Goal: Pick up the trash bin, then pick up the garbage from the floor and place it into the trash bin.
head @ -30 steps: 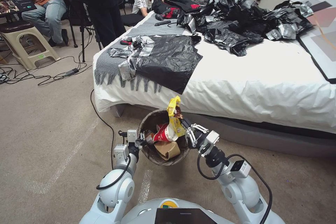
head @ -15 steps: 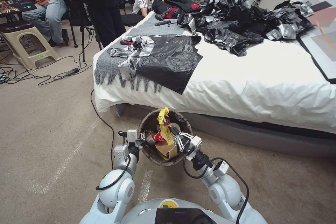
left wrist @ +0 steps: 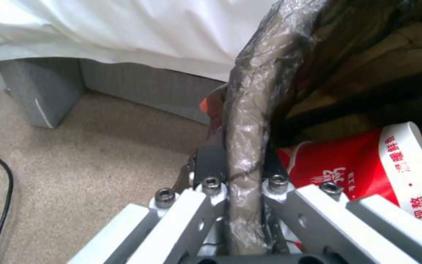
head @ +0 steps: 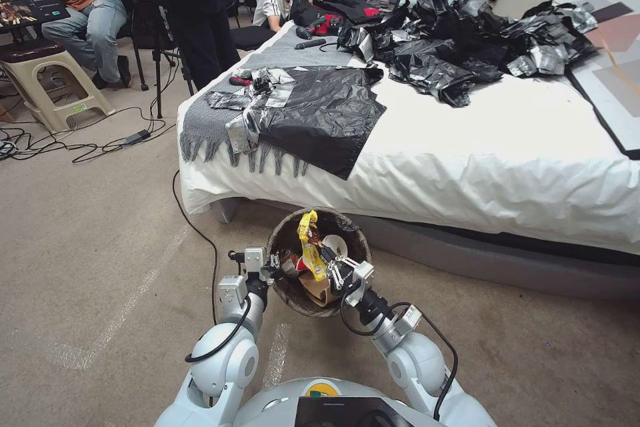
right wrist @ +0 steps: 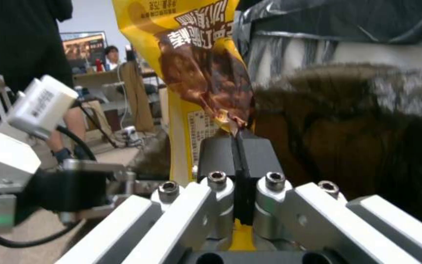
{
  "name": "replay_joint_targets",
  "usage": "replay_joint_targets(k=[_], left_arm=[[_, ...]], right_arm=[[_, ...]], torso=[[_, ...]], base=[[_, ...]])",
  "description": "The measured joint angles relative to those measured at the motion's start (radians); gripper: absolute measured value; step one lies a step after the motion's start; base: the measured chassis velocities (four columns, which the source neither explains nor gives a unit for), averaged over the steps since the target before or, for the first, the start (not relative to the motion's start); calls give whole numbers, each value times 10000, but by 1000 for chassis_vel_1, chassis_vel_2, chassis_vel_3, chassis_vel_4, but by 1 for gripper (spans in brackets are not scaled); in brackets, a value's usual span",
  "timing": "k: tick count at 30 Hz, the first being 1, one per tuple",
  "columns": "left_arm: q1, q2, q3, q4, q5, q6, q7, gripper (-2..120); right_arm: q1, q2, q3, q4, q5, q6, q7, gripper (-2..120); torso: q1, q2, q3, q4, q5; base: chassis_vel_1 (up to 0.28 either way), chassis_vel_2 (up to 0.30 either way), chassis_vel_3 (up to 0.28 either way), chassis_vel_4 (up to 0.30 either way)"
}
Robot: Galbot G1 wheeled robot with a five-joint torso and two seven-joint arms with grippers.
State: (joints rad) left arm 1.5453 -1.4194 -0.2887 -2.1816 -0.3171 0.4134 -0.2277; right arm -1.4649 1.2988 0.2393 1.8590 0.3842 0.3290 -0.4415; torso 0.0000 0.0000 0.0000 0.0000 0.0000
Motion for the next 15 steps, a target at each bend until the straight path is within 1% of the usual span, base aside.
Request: replay_joint_targets(k=[7,8,9,10,12,13,15], left_arm=[[43,26,2,-89,-34,45,-15,0],[66,37,3,-134,-61,92,-19,0],[78,45,9,-166,-74,133,-23,0],[78,45,9,-166,-74,133,-23,0],[87,53,29,-203,-84,197,-35,0],[87,53,29,-203,-84,197,-35,0],[92,56,29,-221,-86,237,-48,0]], right_arm=[[52,23,-11,-192,-149,-1,104,0],[59,23,-10,-228,-201,-6,122,-1],[60,24,-5,-245,-247,-11,122,3],[60,24,-5,-245,-247,-11,122,3],[56,24,4,-253,-289,-15,122,12],[56,24,4,-253,-289,-15,122,12],[43,21,10,-254,-309,-15,114,20]], torso=[[0,0,0,0,0],[0,0,0,0,1],[0,0,0,0,0],[0,0,0,0,0],[0,0,0,0,0],[0,0,0,0,0],[0,0,0,0,0]], base=[[0,0,0,0],[0,0,0,0],[0,0,0,0],[0,0,0,0],[0,0,0,0],[0,0,0,0],[0,0,0,0]])
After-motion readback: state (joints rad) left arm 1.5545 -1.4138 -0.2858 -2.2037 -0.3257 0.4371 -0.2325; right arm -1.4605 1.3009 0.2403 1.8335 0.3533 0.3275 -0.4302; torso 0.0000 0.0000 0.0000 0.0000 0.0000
